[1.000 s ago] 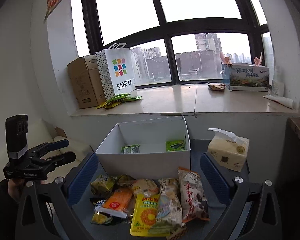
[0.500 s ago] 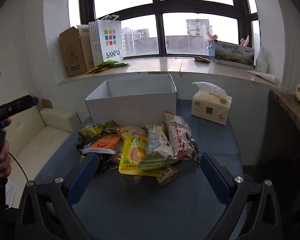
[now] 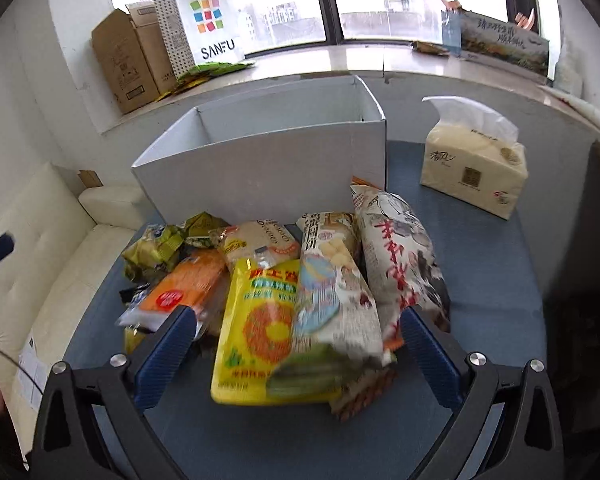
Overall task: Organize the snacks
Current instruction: 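Grasp the cream illustrated pastry bag with the right gripper, then grasp the yellow potato chip bag with the left gripper while the right lifts the pastry bag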
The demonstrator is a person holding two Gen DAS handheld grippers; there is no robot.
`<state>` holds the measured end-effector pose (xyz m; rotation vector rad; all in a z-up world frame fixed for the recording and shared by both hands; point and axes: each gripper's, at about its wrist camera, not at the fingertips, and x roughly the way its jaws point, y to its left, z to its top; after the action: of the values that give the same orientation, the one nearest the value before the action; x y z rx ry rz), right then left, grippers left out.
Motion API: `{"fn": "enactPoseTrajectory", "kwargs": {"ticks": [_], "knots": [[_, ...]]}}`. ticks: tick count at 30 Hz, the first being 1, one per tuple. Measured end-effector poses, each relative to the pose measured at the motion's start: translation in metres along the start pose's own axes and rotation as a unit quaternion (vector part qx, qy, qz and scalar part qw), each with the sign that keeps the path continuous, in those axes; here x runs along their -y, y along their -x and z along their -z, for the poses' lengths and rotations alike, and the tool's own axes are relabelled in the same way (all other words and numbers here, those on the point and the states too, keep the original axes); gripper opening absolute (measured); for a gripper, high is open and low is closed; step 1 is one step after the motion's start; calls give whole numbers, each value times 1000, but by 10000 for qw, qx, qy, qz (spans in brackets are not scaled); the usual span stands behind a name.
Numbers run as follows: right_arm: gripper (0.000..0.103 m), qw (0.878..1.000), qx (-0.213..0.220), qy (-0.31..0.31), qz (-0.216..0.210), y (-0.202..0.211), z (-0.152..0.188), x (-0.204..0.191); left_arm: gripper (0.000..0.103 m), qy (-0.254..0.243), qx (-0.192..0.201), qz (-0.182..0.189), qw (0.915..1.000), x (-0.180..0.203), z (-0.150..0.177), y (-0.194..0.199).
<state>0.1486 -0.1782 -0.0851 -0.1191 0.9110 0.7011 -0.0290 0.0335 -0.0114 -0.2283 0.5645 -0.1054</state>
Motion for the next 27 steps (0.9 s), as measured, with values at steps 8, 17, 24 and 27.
{"fn": "enactPoseTrajectory", "kwargs": {"ticks": [8,17,24,27], "knots": [[101,9976,-668,-132,-96,-59,-19,10,103,176,-121,-12,9998,-10,6,-4],[40,9972,-748,-82,24,-57,-18,5,103,427,-202,-113,9988,-26,12,-9],[39,9989,-219,-248,-338,-6,-11,8,103,608,-337,-201,9974,-43,14,-21],[39,9989,43,-173,-427,23,-6,4,103,776,-499,-194,9955,-54,14,-37]]}}
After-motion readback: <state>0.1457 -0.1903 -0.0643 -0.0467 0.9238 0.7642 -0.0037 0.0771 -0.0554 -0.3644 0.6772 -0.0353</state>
